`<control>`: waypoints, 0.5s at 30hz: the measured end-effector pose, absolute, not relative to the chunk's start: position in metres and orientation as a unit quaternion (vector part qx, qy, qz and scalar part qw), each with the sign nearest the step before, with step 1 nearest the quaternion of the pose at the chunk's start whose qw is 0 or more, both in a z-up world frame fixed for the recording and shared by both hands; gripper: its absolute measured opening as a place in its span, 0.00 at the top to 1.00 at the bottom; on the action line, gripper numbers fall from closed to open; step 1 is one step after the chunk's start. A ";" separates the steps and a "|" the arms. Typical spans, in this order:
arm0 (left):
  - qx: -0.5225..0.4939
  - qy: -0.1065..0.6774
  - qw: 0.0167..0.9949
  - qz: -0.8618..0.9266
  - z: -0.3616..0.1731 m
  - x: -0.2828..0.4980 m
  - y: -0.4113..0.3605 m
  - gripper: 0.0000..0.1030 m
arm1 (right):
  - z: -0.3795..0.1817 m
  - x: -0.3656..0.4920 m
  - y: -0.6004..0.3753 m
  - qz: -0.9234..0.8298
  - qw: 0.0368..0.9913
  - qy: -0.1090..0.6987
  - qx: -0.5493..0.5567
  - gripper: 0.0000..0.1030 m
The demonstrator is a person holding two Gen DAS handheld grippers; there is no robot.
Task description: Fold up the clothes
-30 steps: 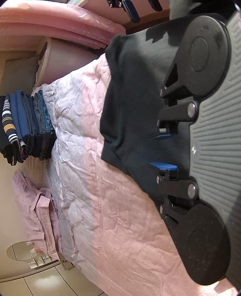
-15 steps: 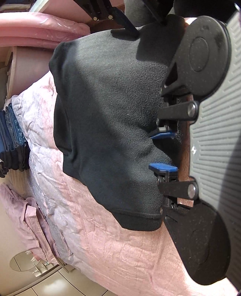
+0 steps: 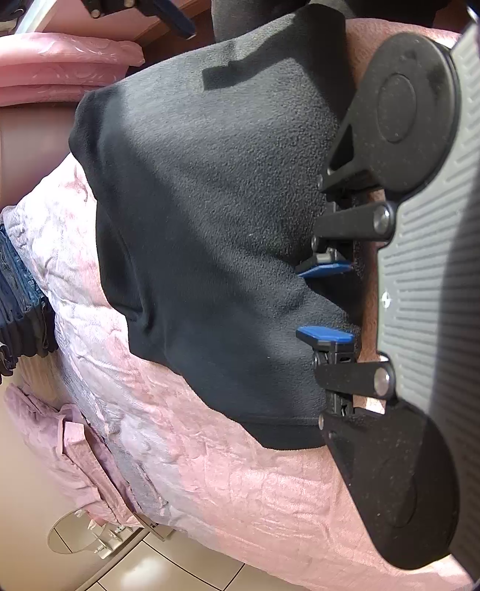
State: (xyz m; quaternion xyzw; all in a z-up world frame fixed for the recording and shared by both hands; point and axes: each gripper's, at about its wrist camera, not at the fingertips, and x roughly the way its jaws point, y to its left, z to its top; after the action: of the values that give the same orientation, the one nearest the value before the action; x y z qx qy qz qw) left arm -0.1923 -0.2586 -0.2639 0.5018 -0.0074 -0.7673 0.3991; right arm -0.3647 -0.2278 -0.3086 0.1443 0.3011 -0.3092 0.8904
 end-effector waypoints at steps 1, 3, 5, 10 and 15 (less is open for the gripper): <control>0.500 -0.008 0.399 -0.768 -0.264 -0.191 -0.258 0.76 | -0.306 -0.361 -0.227 -0.306 0.893 0.300 0.138 0.23; 0.497 -0.009 0.399 -0.771 -0.263 -0.189 -0.257 0.75 | -0.304 -0.349 -0.227 -0.300 0.896 0.306 0.121 0.23; 0.481 -0.010 0.406 -0.777 -0.258 -0.182 -0.256 0.69 | -0.303 -0.335 -0.229 -0.296 0.897 0.311 0.102 0.23; 0.441 -0.018 0.428 -0.789 -0.245 -0.149 -0.249 0.48 | -0.317 -0.301 -0.243 -0.287 0.891 0.341 0.089 0.23; 0.464 -0.114 0.416 -0.774 -0.254 -0.129 -0.230 0.28 | -0.329 -0.298 -0.259 -0.296 0.877 0.367 0.089 0.47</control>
State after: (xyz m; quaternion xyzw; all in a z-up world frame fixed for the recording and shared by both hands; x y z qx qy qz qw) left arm -0.1287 -0.2299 -0.2540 0.4635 -0.1142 -0.7738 0.4164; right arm -0.2984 -0.2592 -0.3292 0.0887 0.3671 -0.2956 0.8775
